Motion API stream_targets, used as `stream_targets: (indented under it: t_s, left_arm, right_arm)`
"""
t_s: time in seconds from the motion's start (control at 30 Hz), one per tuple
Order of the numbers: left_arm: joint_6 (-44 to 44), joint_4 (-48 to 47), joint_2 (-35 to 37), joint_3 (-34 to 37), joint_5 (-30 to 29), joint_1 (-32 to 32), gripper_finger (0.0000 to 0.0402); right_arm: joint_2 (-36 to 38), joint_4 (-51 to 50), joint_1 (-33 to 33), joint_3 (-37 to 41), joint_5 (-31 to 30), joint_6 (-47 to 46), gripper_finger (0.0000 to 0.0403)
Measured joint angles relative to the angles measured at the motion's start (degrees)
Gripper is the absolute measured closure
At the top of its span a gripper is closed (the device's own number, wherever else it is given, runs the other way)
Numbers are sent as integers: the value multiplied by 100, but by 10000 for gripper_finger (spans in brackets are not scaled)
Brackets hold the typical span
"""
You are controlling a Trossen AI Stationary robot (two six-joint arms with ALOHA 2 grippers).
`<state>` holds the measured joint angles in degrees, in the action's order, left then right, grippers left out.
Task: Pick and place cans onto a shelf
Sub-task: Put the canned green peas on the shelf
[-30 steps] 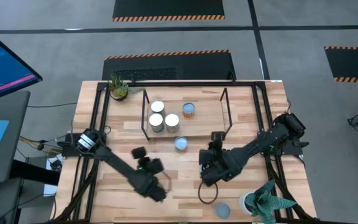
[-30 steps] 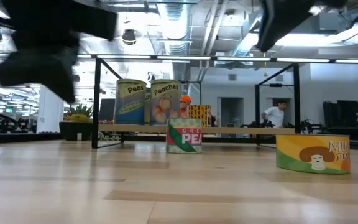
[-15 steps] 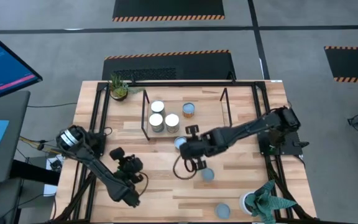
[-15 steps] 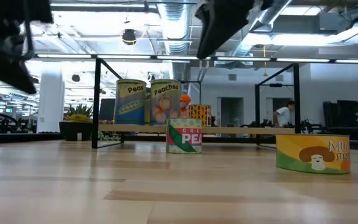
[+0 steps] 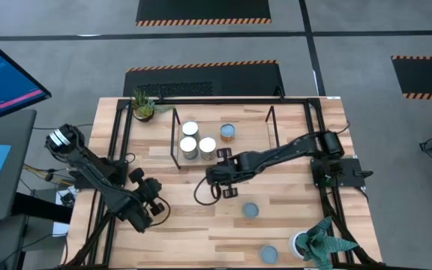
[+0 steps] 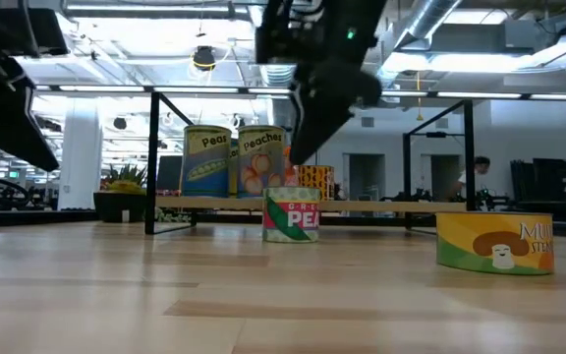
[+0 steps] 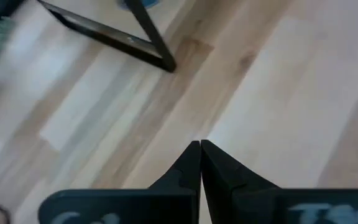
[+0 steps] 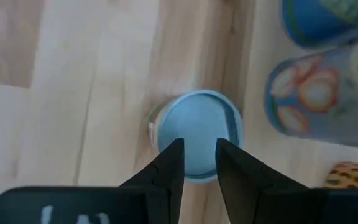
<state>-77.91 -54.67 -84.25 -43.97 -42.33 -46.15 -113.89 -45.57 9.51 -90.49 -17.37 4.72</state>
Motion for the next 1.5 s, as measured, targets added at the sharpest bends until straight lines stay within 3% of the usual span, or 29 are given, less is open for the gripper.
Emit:
stream_targets:
  t_s: [0.1, 0.3, 0.53, 1.33, 1.5]
  left_arm:
    - [107, 476, 356, 248, -27, 22, 401]
    - [92, 519, 601, 335, -180, 20, 401]
    - [74, 611, 560, 337, -207, 24, 401]
    - [77, 933, 540, 337, -292, 50, 401]
    - [77, 932, 540, 337, -311, 50, 401]
  right_arm:
    - [-102, -147, -43, 16, -16, -2, 287]
    - [74, -128, -11, 1, -48, -21, 287]
    - [-104, 97, -15, -5, 750, -21, 287]
    - [-683, 206, -59, -34, 605, -304, 288]
    - [-649, 167, -43, -25, 553, -568, 324]
